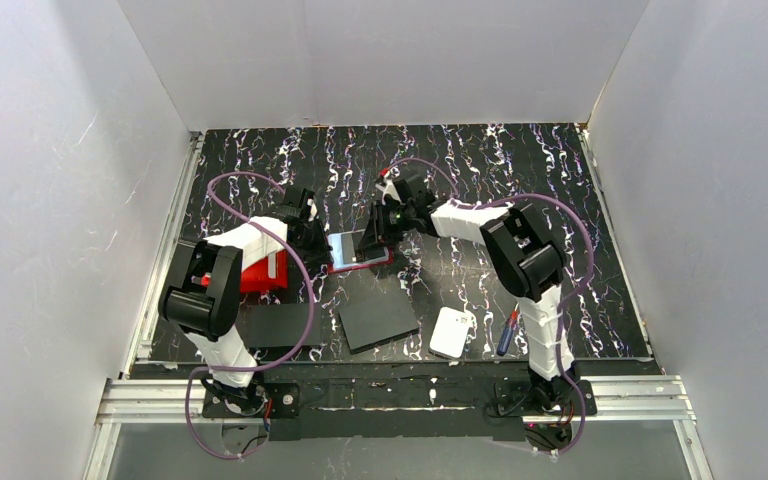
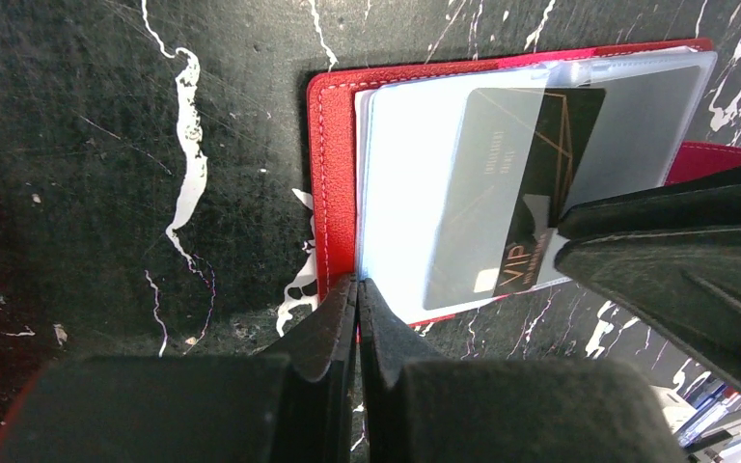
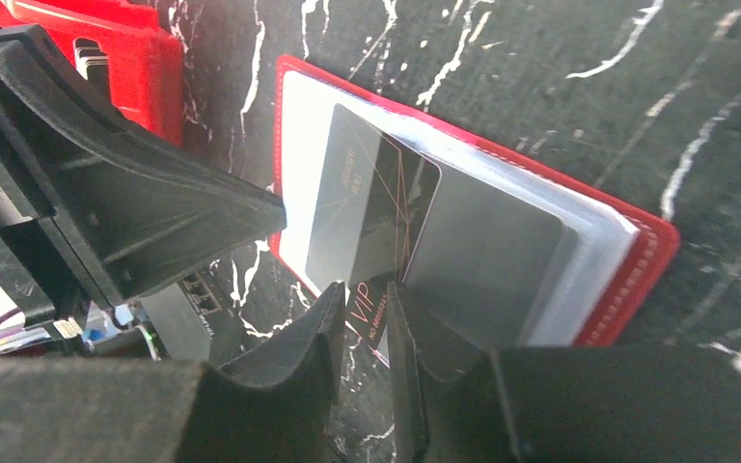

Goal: Put the credit cards into the card holder
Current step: Insert the credit card into the card slot.

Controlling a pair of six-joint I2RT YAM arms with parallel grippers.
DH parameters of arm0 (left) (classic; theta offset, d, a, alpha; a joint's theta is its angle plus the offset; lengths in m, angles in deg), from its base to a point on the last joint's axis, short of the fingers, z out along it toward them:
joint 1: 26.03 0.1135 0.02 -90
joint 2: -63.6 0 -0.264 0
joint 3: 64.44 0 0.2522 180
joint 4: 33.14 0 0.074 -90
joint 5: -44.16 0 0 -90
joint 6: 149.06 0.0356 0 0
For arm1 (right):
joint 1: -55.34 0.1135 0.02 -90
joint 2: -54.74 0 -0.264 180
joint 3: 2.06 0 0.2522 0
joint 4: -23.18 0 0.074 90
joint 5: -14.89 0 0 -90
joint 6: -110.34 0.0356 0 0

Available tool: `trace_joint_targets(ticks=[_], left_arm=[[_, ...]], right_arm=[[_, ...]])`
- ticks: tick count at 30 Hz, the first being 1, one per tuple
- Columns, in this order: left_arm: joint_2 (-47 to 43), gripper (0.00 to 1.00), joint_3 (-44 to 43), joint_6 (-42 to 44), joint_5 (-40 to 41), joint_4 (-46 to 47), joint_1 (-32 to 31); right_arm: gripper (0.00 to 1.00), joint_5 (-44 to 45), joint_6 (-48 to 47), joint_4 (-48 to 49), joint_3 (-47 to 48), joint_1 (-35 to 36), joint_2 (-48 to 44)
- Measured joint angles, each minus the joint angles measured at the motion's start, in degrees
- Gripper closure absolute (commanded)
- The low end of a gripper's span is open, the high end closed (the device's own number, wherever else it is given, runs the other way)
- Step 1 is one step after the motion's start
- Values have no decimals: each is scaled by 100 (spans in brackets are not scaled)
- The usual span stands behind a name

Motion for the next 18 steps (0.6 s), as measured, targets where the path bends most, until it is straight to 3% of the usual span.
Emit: trace_joint_targets(ticks=[12,18], left_arm=[[-17,100,61,-4,-32,89,7],[-26,100,69,10,-33,93,7]], right_arm=[[71,-157,536,578,30,256,275],[60,59,203,187,251,257,267]])
